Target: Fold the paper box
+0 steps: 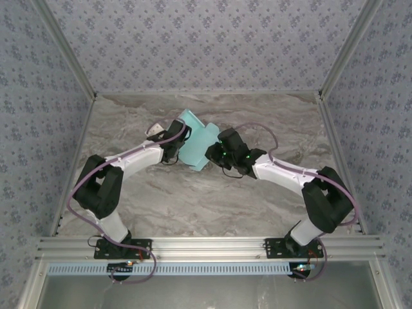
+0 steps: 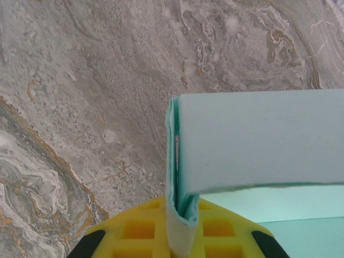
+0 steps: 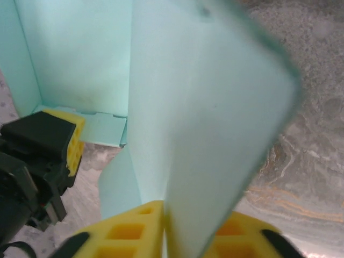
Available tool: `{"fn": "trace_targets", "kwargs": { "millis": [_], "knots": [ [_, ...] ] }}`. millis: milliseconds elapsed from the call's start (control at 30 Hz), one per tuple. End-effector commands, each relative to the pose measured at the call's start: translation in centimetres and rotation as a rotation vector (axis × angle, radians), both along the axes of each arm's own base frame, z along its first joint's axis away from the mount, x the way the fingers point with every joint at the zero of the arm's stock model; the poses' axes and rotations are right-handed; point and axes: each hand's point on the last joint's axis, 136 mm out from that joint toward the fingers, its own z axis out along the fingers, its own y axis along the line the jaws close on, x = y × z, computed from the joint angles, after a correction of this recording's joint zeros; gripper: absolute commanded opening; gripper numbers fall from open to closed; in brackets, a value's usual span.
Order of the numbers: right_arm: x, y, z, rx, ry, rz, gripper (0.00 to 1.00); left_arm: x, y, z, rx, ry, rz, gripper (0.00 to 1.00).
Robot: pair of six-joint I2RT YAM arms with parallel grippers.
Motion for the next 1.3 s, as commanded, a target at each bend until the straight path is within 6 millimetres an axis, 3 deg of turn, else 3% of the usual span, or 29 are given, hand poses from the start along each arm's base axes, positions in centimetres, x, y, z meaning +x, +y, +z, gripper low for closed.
{"fn": "trace_targets", "kwargs": {
  "millis": [0,167,367,533,600,767,833,900,1067,1200,1267],
  "knots": [
    [1.2,0.1,1.6,-0.047,-0.066,0.027,0.09,-0.7,0.3,1.2,-0.069,-0.002,0.03,0.1],
    [2.0,-1.3,2.7,-0.24,-0.153,0.126,0.06,-1.8,0.2,1.8,-0.12,-0.004,0.001,0.51],
    [3.9,-5.0,4.0,-0.51,-0.261,0.288,0.06,-4.3,0.6,3.5,-0.157,-0.014,-0.078,0.72],
    [3.4,-7.5,4.7,-0.685,-0.324,0.567,0.06,-5.4,4.1,6.9,-0.046,-0.155,-0.079,0.79],
    [2.6,-8.1,5.4,-0.702,-0.334,0.687,0.0,-5.3,5.4,8.0,0.008,-0.206,-0.105,0.79],
    [1.4,-9.2,7.3,-0.733,-0.374,0.86,0.0,-4.4,6.9,9.6,0.102,-0.256,-0.175,0.79],
    [0.2,-9.2,7.3,-0.762,-0.394,0.979,0.0,-3.8,6.1,9.8,0.124,-0.269,-0.256,0.81],
    [-1.1,-9.4,6.8,-0.825,-0.411,1.116,0.0,-3.1,4.5,9.9,0.128,-0.295,-0.364,0.95],
    [-2.2,-10.7,6.0,-0.986,-0.428,1.335,0.0,-2.0,-0.4,8.4,0.079,-0.348,-0.627,0.98],
    [-1.3,-11.2,5.5,-1.151,-0.455,1.464,0.0,-1.9,-4.1,5.3,-0.026,-0.285,-0.791,0.99],
    [-0.1,-10.9,5.7,-1.173,-0.48,1.459,0.0,-2.8,-6.8,4.3,-0.131,-0.285,-0.925,0.99]
  ]
}}
